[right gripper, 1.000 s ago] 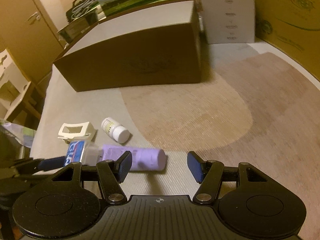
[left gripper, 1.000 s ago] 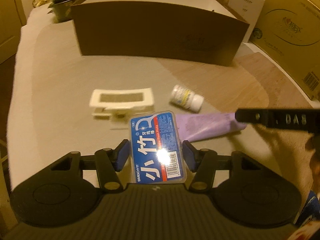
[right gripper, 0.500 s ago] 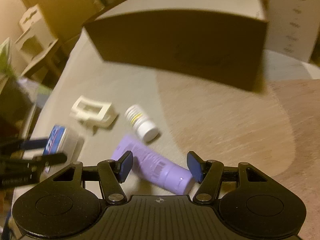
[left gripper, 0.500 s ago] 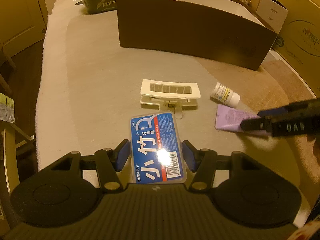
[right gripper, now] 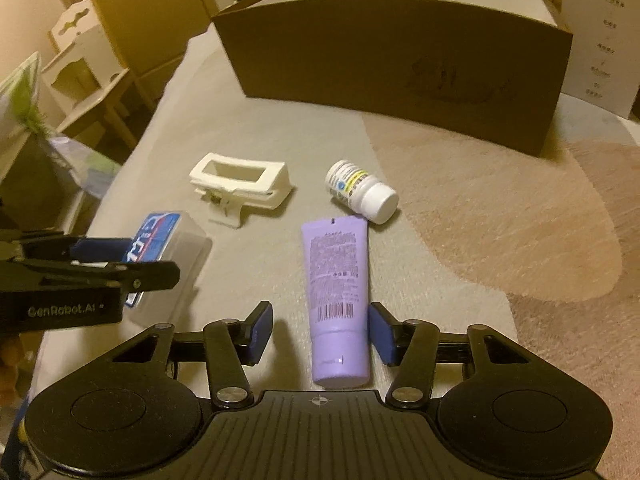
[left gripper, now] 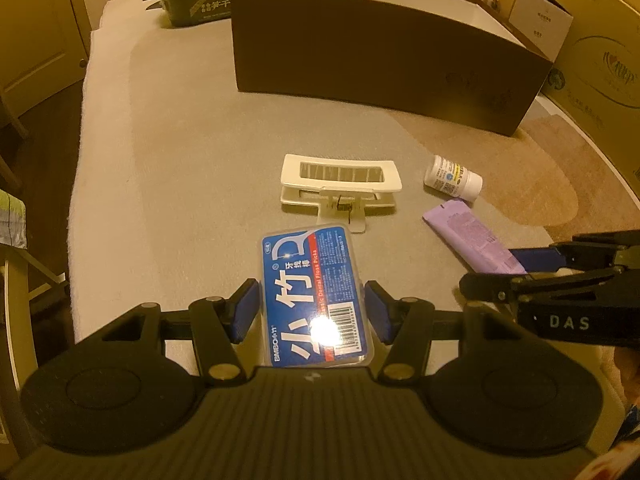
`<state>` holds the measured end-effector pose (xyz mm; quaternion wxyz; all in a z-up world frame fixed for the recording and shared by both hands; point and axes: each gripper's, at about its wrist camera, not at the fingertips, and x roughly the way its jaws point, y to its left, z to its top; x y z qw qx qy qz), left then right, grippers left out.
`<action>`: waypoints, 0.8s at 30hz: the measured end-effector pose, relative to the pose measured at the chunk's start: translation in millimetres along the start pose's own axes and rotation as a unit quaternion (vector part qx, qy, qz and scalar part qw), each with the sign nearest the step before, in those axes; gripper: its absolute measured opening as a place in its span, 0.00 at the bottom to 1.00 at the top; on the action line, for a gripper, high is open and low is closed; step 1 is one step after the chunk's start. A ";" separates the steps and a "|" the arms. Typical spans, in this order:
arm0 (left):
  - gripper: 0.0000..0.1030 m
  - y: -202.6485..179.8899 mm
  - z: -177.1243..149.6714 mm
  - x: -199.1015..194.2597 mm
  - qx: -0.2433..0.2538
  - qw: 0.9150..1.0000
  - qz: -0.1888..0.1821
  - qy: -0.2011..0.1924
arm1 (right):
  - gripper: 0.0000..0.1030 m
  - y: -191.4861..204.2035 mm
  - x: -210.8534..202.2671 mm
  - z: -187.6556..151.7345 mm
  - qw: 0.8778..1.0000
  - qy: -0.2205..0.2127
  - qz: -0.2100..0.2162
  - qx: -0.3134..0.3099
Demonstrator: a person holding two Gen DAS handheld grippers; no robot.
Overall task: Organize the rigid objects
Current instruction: 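Close the left tool on the blue toothpick box while the right tool grasps the purple tube, then lift the toothpick box and purple tube up toward the brown box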
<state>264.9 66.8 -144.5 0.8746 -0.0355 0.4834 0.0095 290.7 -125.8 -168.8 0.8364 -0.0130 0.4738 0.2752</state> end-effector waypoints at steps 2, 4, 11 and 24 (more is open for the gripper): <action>0.53 0.0 1.0 4.0 -0.001 1.000 0.001 0.007 | 0.48 2.4 3.3 1.6 1.000 0.000 -0.011 -0.003; 0.53 0.2 1.8 7.2 -0.002 1.000 0.003 0.012 | 0.46 4.3 3.3 1.5 1.000 -0.001 -0.019 -0.001; 0.53 -1.8 3.4 13.5 0.011 1.000 0.009 0.018 | 0.42 10.3 8.0 2.3 0.999 -0.003 -0.046 -0.008; 0.53 -7.7 -0.2 12.8 0.032 0.999 0.015 0.016 | 0.33 16.8 2.5 -6.4 0.998 0.002 -0.053 -0.030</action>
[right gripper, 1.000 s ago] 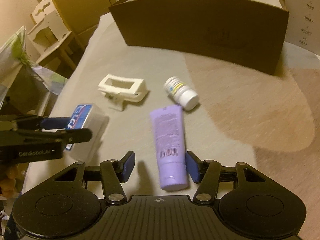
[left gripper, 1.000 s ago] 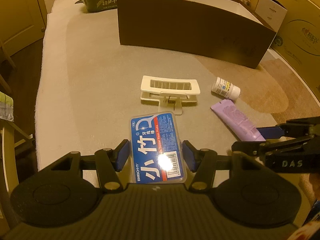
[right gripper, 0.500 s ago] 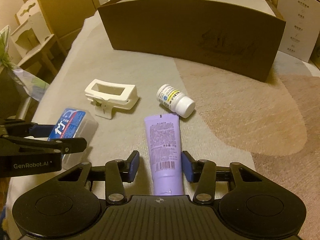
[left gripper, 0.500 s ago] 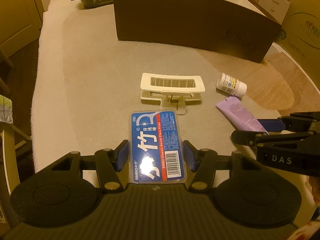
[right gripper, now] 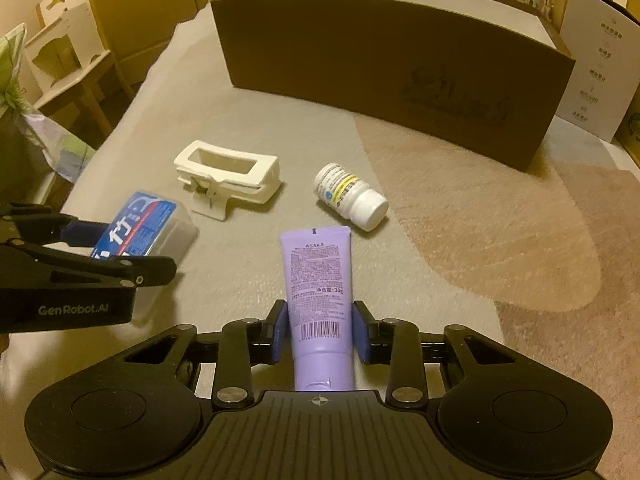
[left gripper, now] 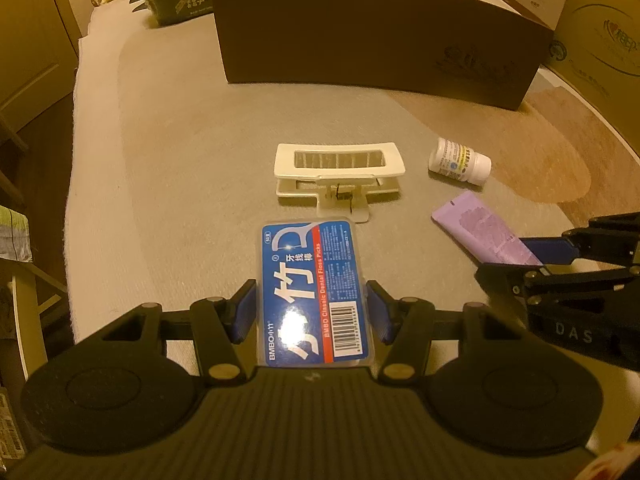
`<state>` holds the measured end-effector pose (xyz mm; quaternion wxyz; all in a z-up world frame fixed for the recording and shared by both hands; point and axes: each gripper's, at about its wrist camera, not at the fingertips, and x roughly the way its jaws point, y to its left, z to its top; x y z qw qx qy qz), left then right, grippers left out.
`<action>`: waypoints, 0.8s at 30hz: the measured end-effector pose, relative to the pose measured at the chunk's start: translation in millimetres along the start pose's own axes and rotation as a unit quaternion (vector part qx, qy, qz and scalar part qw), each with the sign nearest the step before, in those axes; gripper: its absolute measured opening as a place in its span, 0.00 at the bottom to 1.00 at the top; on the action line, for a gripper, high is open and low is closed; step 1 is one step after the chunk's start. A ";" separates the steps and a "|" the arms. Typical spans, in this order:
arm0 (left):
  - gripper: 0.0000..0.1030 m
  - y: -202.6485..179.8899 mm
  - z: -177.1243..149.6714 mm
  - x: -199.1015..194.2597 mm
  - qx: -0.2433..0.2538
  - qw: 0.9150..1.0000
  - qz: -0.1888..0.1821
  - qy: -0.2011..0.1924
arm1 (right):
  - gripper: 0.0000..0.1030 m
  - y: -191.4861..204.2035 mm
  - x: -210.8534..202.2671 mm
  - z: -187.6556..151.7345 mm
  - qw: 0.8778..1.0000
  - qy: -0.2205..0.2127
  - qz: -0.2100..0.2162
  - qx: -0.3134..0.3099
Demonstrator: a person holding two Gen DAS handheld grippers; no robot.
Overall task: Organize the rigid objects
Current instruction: 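Lift the toothpick box and purple tube up toward the brown box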
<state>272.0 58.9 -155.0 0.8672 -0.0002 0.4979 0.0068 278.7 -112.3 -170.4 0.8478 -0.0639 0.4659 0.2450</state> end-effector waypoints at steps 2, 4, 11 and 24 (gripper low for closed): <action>0.53 -0.3 -1.2 -1.2 0.001 1.000 0.001 0.000 | 0.33 -0.2 -0.7 0.0 1.000 0.003 0.002 0.001; 0.53 -0.2 -2.4 -2.5 0.001 1.000 0.003 -0.001 | 0.33 -0.4 -1.3 0.0 1.000 0.005 0.005 0.004; 0.53 1.4 -5.8 -18.5 0.002 1.000 0.003 -0.015 | 0.33 -2.0 -8.1 -1.6 1.000 0.010 0.017 0.019; 0.53 1.6 23.3 -69.8 0.013 0.997 -0.015 -0.077 | 0.33 -11.2 -60.9 15.5 0.997 -0.047 0.027 0.052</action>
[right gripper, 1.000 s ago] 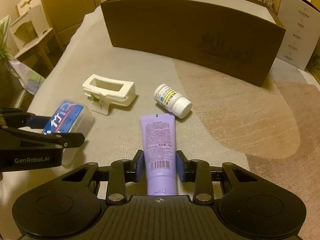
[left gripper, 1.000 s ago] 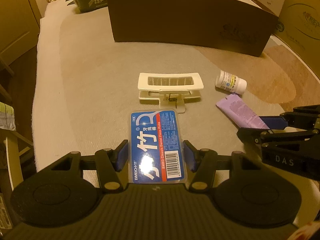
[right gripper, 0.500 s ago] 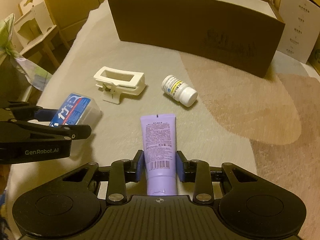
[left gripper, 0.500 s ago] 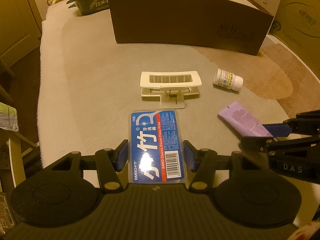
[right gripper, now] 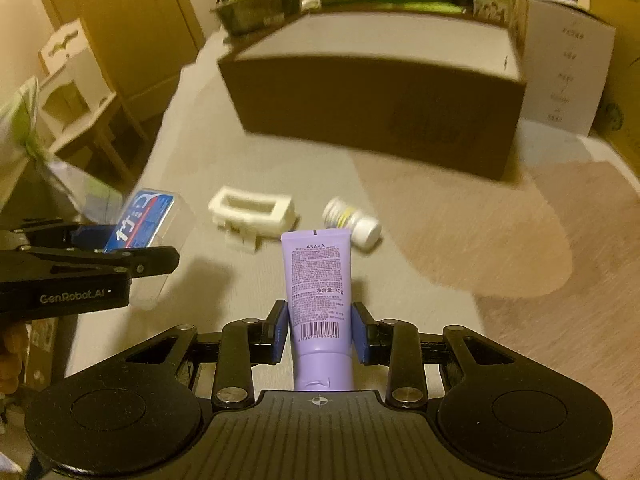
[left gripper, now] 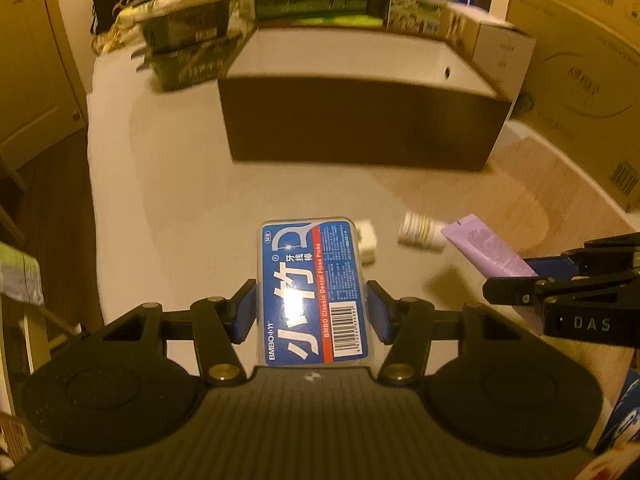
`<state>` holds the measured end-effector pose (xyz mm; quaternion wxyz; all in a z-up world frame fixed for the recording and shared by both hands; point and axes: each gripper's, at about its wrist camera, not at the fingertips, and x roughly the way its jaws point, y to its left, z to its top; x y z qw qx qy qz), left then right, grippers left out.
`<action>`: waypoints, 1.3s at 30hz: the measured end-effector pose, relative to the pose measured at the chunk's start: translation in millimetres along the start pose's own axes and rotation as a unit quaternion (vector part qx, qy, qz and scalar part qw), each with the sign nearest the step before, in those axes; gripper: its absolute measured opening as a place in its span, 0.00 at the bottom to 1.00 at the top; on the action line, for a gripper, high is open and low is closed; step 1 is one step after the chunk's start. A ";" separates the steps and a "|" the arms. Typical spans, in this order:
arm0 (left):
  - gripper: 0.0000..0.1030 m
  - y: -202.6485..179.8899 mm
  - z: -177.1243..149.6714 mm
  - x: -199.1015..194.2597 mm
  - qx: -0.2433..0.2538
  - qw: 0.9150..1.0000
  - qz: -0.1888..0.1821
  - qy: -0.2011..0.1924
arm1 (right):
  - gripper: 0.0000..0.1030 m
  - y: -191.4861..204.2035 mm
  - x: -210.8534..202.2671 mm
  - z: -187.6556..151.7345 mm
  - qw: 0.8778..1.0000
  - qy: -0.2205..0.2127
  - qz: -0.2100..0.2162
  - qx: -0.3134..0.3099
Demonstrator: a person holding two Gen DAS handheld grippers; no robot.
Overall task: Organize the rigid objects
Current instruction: 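Lift the toothpick box and purple tube up toward the brown box, then lower the toothpick box into the box and open the left tool while the right tool releases the tube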
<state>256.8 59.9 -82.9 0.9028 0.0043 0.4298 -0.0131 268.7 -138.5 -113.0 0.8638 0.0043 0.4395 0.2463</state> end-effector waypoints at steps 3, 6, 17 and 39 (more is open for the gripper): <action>0.53 -0.6 14.8 -5.0 0.006 1.000 -0.003 -0.016 | 0.33 -3.2 -11.6 12.5 1.000 -0.019 0.001 0.003; 0.53 -2.5 29.9 -5.8 0.015 0.999 -0.006 -0.029 | 0.33 -4.8 -19.7 24.7 0.999 -0.035 0.003 0.003; 0.53 -7.1 107.0 2.4 0.050 0.995 -0.018 -0.079 | 0.33 -22.7 -29.2 96.0 0.996 -0.093 0.002 0.010; 0.53 -3.7 235.7 95.3 0.101 0.992 -0.009 -0.080 | 0.33 -67.3 40.9 224.2 0.993 -0.105 -0.013 0.047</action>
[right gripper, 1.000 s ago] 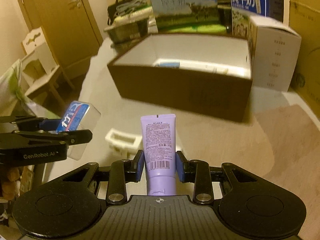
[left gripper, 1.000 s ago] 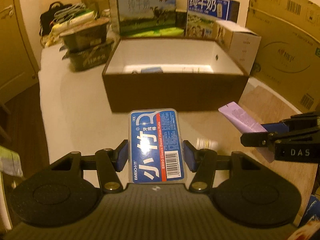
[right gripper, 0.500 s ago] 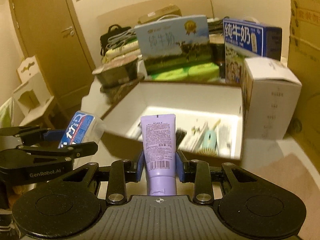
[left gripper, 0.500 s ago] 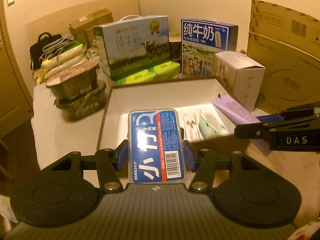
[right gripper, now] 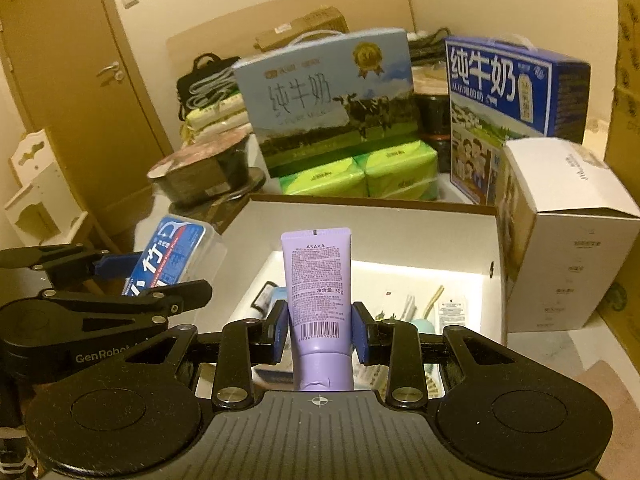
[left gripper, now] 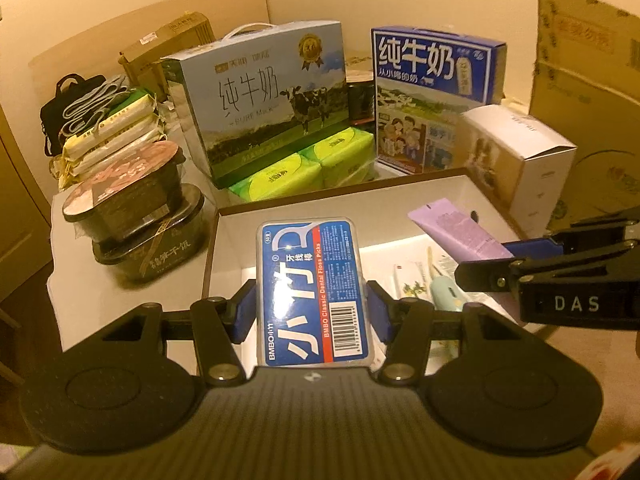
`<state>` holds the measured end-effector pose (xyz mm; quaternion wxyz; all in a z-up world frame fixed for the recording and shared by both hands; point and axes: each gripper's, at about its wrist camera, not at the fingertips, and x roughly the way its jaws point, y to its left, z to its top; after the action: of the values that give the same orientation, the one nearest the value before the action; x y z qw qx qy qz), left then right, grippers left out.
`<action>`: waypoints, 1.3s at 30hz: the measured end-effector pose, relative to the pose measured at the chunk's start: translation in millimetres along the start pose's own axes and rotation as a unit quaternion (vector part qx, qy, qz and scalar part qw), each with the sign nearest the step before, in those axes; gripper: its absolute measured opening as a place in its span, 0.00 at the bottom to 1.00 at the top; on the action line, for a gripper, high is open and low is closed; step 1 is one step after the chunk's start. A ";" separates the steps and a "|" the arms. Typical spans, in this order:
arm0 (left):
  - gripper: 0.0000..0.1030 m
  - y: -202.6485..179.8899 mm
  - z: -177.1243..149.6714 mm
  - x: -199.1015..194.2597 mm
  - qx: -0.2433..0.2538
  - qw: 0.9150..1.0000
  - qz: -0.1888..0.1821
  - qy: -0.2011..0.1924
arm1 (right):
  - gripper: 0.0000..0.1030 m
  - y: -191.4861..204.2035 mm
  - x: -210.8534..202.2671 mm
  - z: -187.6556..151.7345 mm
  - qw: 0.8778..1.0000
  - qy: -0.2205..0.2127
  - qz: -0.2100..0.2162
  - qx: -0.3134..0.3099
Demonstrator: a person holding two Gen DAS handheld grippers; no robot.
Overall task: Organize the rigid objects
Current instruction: 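Lower the toothpick box into the box and open the left tool while the right tool releases the tube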
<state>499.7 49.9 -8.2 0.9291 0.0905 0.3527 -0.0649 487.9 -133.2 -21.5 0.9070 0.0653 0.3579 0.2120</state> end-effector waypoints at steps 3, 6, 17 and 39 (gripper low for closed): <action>0.53 1.8 4.2 19.0 0.004 1.000 -0.002 0.010 | 0.33 -7.1 17.8 4.2 1.000 0.010 -0.003 0.010; 0.53 4.6 5.6 36.5 0.006 1.000 -0.002 0.020 | 0.33 -11.1 33.2 7.0 1.000 0.016 -0.005 0.011; 0.53 19.4 11.9 103.8 0.009 0.998 0.005 0.066 | 0.33 -28.0 98.1 20.6 0.998 0.057 -0.006 0.034; 0.53 27.6 15.1 157.6 0.023 0.997 0.024 0.074 | 0.33 -49.9 153.7 25.3 0.994 0.081 -0.016 0.071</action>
<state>631.6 64.6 -98.9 0.8994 0.1248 0.4166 -0.0439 622.4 -111.1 -111.9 0.8715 0.1067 0.4449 0.1764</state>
